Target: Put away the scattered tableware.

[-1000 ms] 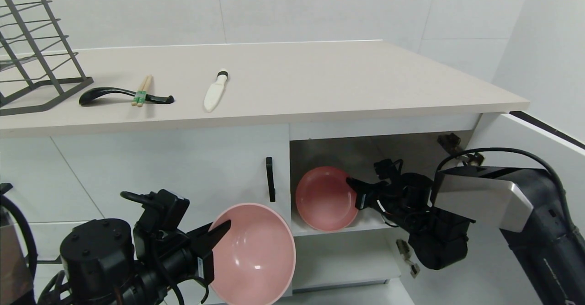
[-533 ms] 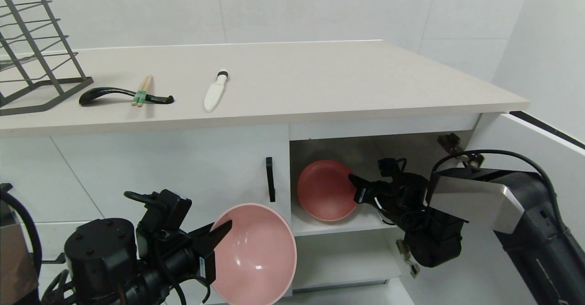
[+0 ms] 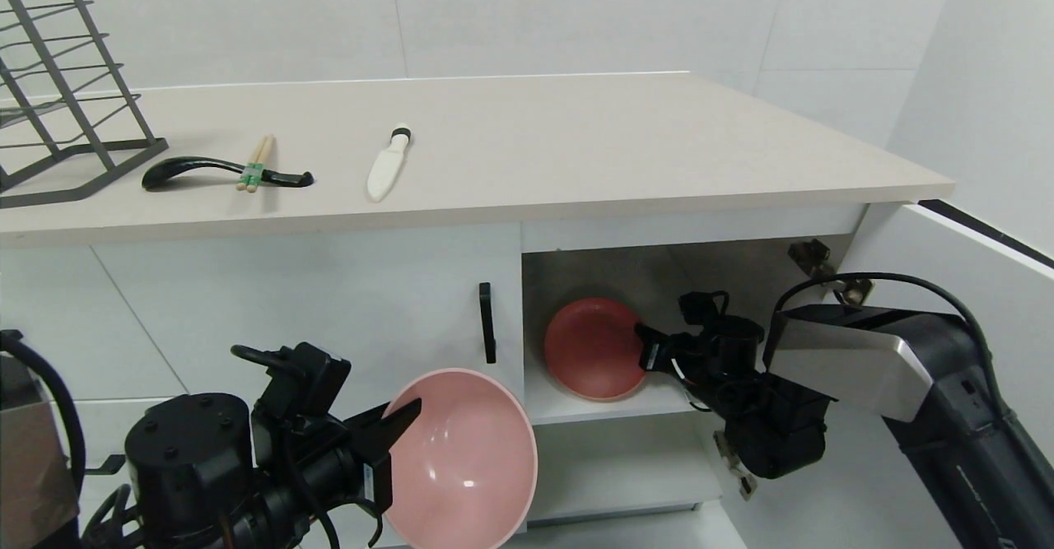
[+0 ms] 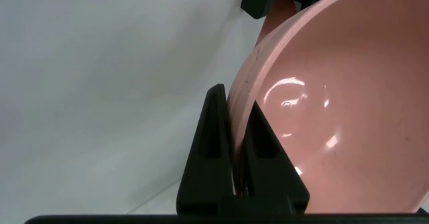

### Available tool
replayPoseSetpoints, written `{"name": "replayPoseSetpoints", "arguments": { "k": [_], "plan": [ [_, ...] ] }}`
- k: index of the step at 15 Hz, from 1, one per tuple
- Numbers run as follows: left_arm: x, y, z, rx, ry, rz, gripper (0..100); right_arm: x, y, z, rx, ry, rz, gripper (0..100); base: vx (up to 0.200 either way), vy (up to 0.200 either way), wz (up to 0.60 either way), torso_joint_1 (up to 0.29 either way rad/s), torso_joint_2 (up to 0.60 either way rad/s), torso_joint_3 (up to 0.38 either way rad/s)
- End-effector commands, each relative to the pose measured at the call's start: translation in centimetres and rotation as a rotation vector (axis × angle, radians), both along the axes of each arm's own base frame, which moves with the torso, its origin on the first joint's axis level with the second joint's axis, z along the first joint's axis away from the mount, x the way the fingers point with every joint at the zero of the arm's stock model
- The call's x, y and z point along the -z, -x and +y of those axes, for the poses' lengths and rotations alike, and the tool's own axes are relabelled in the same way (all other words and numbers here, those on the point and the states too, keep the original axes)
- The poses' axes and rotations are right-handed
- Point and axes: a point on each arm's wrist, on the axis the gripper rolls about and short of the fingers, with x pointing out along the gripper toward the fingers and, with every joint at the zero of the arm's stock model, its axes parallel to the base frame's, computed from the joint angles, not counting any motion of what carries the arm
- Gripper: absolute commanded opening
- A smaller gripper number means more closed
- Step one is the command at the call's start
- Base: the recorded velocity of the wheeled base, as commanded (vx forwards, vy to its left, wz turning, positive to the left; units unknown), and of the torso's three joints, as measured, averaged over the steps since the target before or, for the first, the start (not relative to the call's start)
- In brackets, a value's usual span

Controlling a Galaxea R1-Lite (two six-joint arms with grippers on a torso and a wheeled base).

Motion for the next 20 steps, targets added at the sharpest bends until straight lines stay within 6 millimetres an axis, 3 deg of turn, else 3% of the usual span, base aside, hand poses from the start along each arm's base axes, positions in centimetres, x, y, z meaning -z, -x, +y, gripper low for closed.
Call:
{"name": "replayPoseSetpoints", "arguments": {
  "k": [1,4,5,10,13,15,20],
  "plan": [
    [0.0,0.0,0.0,0.001,0.0,0.0,0,-0.1,-0.3,0.1,0.0,-0.002,-0.007,0,0.0,0.0,0.0,0.0,0.0,0.0],
    [0.0,0.0,0.0,0.001,0.001,-0.001,0,-0.2,-1.0,0.3,0.003,-0.009,-0.011,0,0.0,0.0,0.0,0.0,0.0,0.0],
    [0.0,-0.1,-0.1,0.001,0.002,-0.002,0,-0.1,-1.0,0.3,0.004,-0.014,-0.007,100,0.0,0.0,0.0,0.0,0.0,0.0],
    [-0.2,-0.6,-0.4,0.003,0.013,-0.021,0,-1.3,-1.8,-0.2,0.023,-0.04,-0.101,100,0.0,0.0,0.0,0.0,0.0,0.0],
    [-0.6,-1.0,-0.9,0.014,0.027,-0.043,0,-3.5,-0.8,-0.9,0.026,-0.016,-0.116,100,0.0,0.0,0.0,0.0,0.0,0.0],
    [-0.6,-0.8,-1.3,0.033,0.028,-0.046,0,-5.1,1.8,-1.3,-0.001,0.051,-0.095,100,0.0,0.0,0.0,0.0,0.0,0.0],
    [-0.8,-0.6,-2.2,0.083,-0.024,-0.102,0,-9.5,10.9,-1.6,-0.11,0.151,-0.036,100,0.0,0.0,0.0,0.0,0.0,0.0]
  ]
}}
